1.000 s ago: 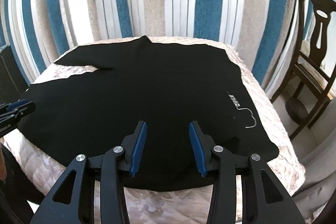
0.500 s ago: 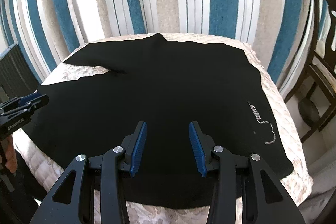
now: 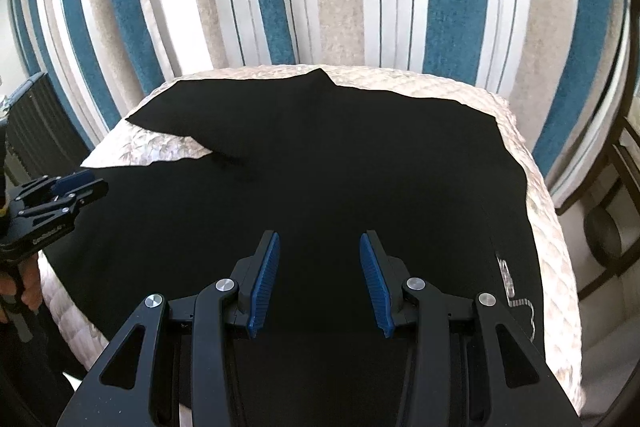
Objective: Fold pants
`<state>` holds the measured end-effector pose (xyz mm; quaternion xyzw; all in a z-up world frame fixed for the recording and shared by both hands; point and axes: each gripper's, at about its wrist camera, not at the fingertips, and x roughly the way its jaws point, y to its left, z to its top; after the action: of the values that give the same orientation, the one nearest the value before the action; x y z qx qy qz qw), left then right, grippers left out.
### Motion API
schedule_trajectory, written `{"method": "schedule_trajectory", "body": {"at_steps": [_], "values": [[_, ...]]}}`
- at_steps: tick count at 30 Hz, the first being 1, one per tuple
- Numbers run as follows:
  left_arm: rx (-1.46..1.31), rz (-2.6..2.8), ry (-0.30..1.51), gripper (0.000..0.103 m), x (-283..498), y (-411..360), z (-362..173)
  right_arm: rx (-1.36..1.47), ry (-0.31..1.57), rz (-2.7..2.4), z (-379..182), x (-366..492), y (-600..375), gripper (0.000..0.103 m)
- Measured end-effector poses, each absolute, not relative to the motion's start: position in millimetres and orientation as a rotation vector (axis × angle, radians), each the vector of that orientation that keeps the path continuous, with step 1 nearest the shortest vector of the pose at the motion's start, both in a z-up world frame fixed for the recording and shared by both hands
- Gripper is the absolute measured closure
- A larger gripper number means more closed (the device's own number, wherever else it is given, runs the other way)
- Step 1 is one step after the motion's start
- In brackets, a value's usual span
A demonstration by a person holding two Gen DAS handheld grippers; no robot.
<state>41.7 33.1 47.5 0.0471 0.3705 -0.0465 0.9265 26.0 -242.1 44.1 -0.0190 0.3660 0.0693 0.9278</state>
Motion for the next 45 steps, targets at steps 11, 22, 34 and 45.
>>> {"method": "schedule_trajectory", "body": {"at_steps": [11, 22, 34, 45], "values": [[0.119, -0.128, 0.756, 0.055, 118, 54, 57, -0.101, 0.784, 0.217, 59, 89, -256, 0.058], [0.173, -0.181, 0.811, 0.045, 245, 37, 49, -0.140, 0.854, 0.222, 55, 192, -286, 0.054], [0.211, -0.138, 0.881, 0.040, 312, 9, 6, -0.156, 0.940, 0.282, 25, 276, -298, 0.047], [0.284, -0.167, 0.863, 0.101, 293, -18, 15, -0.216, 0.880, 0.274, 53, 253, -283, 0.093]]}}
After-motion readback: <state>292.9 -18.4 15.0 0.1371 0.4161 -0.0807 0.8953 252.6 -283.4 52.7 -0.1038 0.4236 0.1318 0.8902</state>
